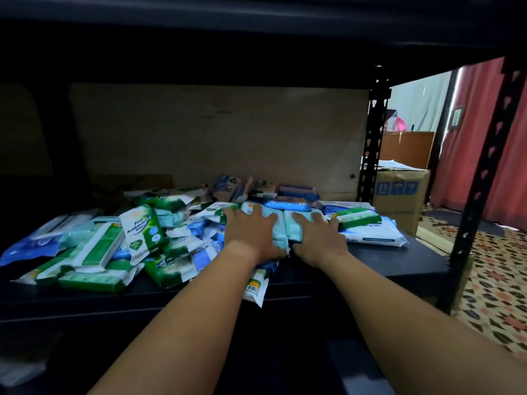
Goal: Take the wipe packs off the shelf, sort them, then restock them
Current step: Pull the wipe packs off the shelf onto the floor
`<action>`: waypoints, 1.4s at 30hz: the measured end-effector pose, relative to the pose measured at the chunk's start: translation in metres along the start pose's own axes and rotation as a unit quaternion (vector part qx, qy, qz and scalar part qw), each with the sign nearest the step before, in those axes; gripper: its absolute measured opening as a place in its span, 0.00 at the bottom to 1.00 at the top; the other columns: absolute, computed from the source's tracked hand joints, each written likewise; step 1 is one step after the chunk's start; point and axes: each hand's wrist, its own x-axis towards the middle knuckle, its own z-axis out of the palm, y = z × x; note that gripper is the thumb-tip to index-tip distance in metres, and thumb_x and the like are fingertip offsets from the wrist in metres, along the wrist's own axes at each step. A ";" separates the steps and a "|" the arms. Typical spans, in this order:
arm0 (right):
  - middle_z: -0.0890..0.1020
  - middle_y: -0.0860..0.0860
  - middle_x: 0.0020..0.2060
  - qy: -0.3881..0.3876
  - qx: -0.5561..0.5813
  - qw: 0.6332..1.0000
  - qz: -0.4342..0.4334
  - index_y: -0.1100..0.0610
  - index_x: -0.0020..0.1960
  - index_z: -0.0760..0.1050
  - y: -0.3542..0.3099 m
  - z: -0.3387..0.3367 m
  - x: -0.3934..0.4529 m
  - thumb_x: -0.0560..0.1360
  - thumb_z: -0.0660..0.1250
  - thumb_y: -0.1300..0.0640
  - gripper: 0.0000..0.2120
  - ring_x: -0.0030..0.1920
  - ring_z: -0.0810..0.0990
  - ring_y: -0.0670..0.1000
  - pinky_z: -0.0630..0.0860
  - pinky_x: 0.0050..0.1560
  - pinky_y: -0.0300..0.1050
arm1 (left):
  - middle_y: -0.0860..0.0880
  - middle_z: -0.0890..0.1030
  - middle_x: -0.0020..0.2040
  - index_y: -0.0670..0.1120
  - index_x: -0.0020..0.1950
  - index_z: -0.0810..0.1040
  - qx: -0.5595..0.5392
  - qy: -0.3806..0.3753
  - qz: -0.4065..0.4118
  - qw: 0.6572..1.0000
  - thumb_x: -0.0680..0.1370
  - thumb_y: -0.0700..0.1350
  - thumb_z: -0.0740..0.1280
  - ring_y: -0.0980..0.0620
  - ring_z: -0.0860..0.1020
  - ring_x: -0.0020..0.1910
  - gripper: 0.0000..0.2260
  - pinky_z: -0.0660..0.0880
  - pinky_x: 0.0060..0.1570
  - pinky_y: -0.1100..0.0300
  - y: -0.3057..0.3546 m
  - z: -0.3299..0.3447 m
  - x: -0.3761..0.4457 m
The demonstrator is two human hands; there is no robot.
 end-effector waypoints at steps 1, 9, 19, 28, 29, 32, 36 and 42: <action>0.56 0.52 0.79 0.010 -0.002 1.000 0.005 0.38 0.79 0.52 -0.002 0.002 0.001 0.77 0.65 0.44 0.36 0.77 0.50 0.68 0.64 0.69 0.67 | 0.45 0.65 0.74 0.59 0.77 0.61 0.016 0.020 0.006 1.000 0.73 0.74 0.60 0.36 0.72 0.65 0.37 0.61 0.67 0.38 0.001 0.001 0.002; 0.66 0.53 0.74 0.054 -0.043 0.998 0.004 0.40 0.77 0.59 -0.001 0.001 0.007 0.78 0.62 0.52 0.30 0.73 0.57 0.69 0.65 0.68 0.63 | 0.44 0.70 0.68 0.56 0.73 0.68 0.013 0.078 0.033 0.996 0.80 0.62 0.61 0.36 0.76 0.60 0.23 0.64 0.62 0.43 -0.004 0.000 0.010; 0.69 0.56 0.70 0.093 -0.105 0.990 -0.027 0.47 0.73 0.63 -0.005 -0.029 -0.025 0.77 0.62 0.59 0.25 0.65 0.67 0.68 0.68 0.60 0.59 | 0.46 0.66 0.73 0.58 0.74 0.67 0.019 0.121 0.069 0.990 0.81 0.52 0.65 0.35 0.71 0.63 0.21 0.65 0.64 0.44 -0.022 -0.017 -0.017; 0.77 0.56 0.63 0.132 -0.106 0.983 -0.068 0.48 0.71 0.66 -0.006 -0.072 -0.082 0.76 0.62 0.59 0.24 0.60 0.70 0.66 0.70 0.56 0.57 | 0.45 0.68 0.74 0.57 0.76 0.65 0.034 0.167 0.035 0.985 0.81 0.58 0.65 0.35 0.73 0.62 0.25 0.67 0.63 0.44 -0.038 -0.056 -0.086; 0.77 0.55 0.64 0.142 -0.108 0.982 -0.067 0.47 0.72 0.65 -0.006 -0.074 -0.091 0.76 0.63 0.58 0.25 0.61 0.69 0.66 0.70 0.57 0.57 | 0.46 0.67 0.74 0.57 0.77 0.65 0.028 0.173 0.032 0.984 0.81 0.58 0.65 0.35 0.73 0.61 0.25 0.67 0.63 0.45 -0.038 -0.054 -0.097; 0.74 0.53 0.68 0.167 -0.111 0.977 -0.076 0.44 0.74 0.63 -0.005 -0.073 -0.118 0.77 0.63 0.57 0.27 0.63 0.68 0.65 0.68 0.59 0.57 | 0.47 0.68 0.74 0.58 0.77 0.65 -0.007 0.188 0.033 0.982 0.80 0.54 0.66 0.37 0.74 0.58 0.25 0.67 0.62 0.45 -0.038 -0.043 -0.130; 0.70 0.51 0.73 0.184 -0.124 0.971 -0.085 0.42 0.77 0.60 0.001 -0.061 -0.162 0.76 0.62 0.59 0.32 0.63 0.67 0.64 0.67 0.60 0.57 | 0.44 0.73 0.70 0.55 0.73 0.72 -0.029 0.210 0.030 0.977 0.72 0.49 0.76 0.36 0.75 0.51 0.30 0.71 0.55 0.45 -0.037 -0.024 -0.181; 0.77 0.54 0.66 0.219 -0.122 0.962 -0.105 0.45 0.72 0.71 0.007 -0.023 -0.225 0.67 0.73 0.62 0.35 0.57 0.71 0.65 0.72 0.50 0.56 | 0.42 0.74 0.68 0.52 0.72 0.74 -0.087 0.259 0.016 0.962 0.65 0.44 0.81 0.36 0.75 0.53 0.36 0.72 0.54 0.42 -0.027 0.012 -0.257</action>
